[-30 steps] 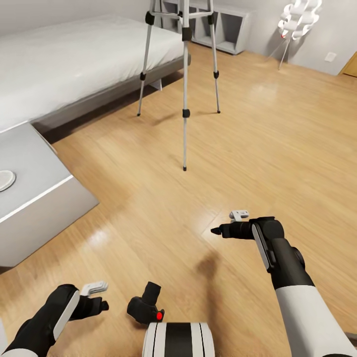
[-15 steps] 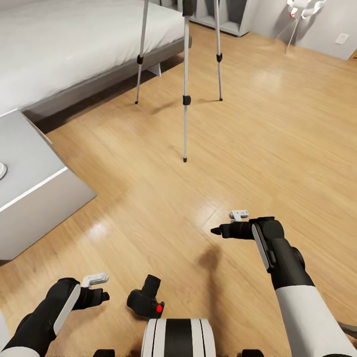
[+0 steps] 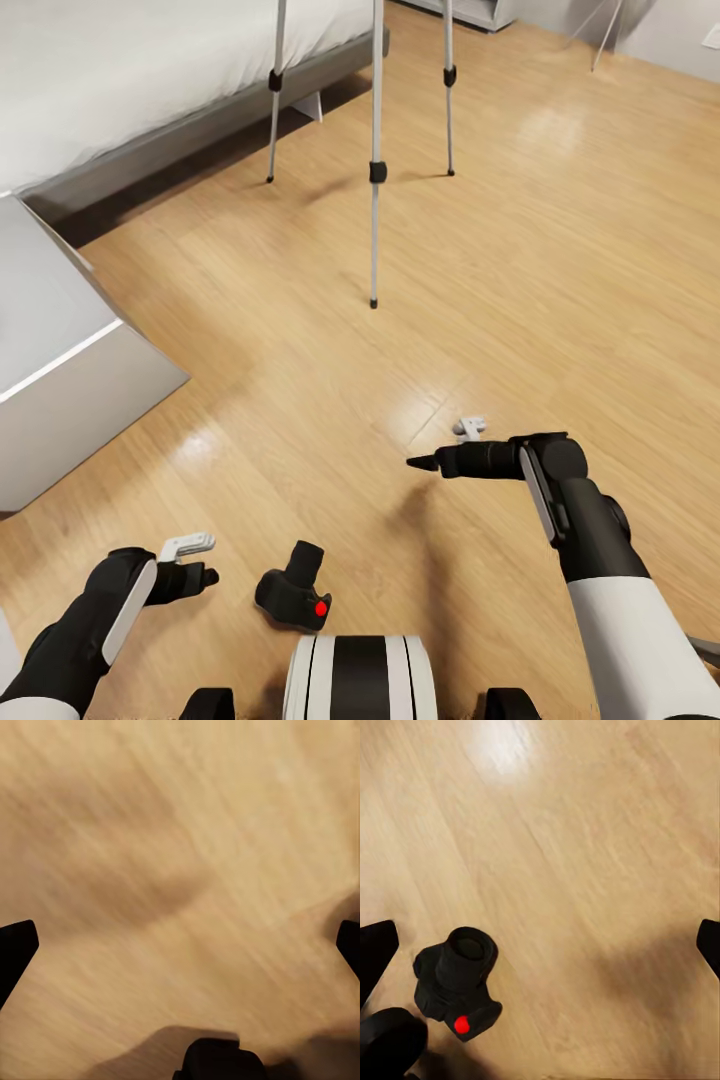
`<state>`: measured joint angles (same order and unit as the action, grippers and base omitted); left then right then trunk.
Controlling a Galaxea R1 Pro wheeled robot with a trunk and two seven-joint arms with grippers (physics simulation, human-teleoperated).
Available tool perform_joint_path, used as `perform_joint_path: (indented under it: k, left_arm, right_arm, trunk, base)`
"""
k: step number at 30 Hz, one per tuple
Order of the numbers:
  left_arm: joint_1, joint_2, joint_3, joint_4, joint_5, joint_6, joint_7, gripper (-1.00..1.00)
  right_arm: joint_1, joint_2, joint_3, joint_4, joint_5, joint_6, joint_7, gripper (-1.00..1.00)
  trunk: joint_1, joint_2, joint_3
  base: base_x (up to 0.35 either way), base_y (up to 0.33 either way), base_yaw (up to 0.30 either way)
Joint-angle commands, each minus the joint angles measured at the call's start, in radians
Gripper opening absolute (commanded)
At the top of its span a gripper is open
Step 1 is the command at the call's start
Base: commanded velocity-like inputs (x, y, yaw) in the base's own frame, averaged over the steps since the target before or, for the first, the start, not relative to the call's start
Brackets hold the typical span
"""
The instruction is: Attach the digital camera to the camera tripod in the bedroom.
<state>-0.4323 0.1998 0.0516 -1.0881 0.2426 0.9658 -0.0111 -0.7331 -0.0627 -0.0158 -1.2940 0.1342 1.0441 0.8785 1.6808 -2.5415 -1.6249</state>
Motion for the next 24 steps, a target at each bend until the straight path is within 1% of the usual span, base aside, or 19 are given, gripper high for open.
perform_joint_path:
  k: [1, 2, 4, 7, 12, 20, 22, 24]
  left_arm:
    - [0.000, 0.000, 0.001, -0.002, 0.002, 0.005, -0.001, 1.00]
    - [0.000, 0.000, 0.002, -0.005, 0.001, 0.005, -0.001, 1.00]
    - [0.000, 0.001, 0.002, -0.008, 0.001, 0.005, -0.001, 1.00]
    - [0.000, 0.001, 0.006, -0.010, 0.002, 0.005, -0.001, 1.00]
    - [0.000, 0.001, 0.019, -0.012, 0.002, 0.005, -0.001, 1.00]
    - [0.000, 0.001, 0.022, -0.017, 0.002, 0.005, -0.001, 1.00]
    - [0.000, 0.001, 0.022, -0.031, 0.002, 0.006, 0.000, 1.00]
    - [0.000, 0.001, 0.024, -0.056, 0.001, 0.006, 0.000, 1.00]
  right_arm:
    - [0.000, -0.006, -0.001, -0.001, 0.012, 0.003, 0.043, 1.00]
    - [0.000, -0.016, -0.001, -0.002, 0.014, 0.003, 0.093, 1.00]
    - [-0.001, -0.026, -0.001, -0.003, 0.016, 0.003, 0.139, 1.00]
    - [0.000, -0.031, -0.002, -0.005, 0.016, 0.003, 0.170, 1.00]
    - [0.000, -0.035, -0.003, -0.007, 0.010, 0.003, 0.190, 1.00]
    - [-0.001, -0.035, -0.003, -0.006, 0.015, 0.003, 0.193, 1.00]
    - [0.000, -0.035, -0.003, -0.005, 0.016, 0.003, 0.193, 1.00]
    - [0.000, -0.035, -0.004, -0.005, 0.018, 0.003, 0.193, 1.00]
  trunk:
    - [0.000, 0.000, -0.005]
    - [0.001, -0.001, -0.008]
    - [0.002, -0.001, -0.016]
    - [0.003, -0.002, -0.028]
    - [0.005, -0.003, -0.047]
    - [0.009, -0.005, -0.078]
    - [0.010, -0.005, -0.086]
    - [0.010, -0.005, -0.086]
  base:
    - [0.000, 0.000, 0.000]
    - [0.000, 0.000, 0.000]
    - [0.000, 0.000, 0.000]
    - [0.000, 0.000, 0.000]
    - [0.000, 0.000, 0.000]
    - [0.000, 0.000, 0.000]
    - [0.000, 0.000, 0.000]
    - [0.000, 0.000, 0.000]
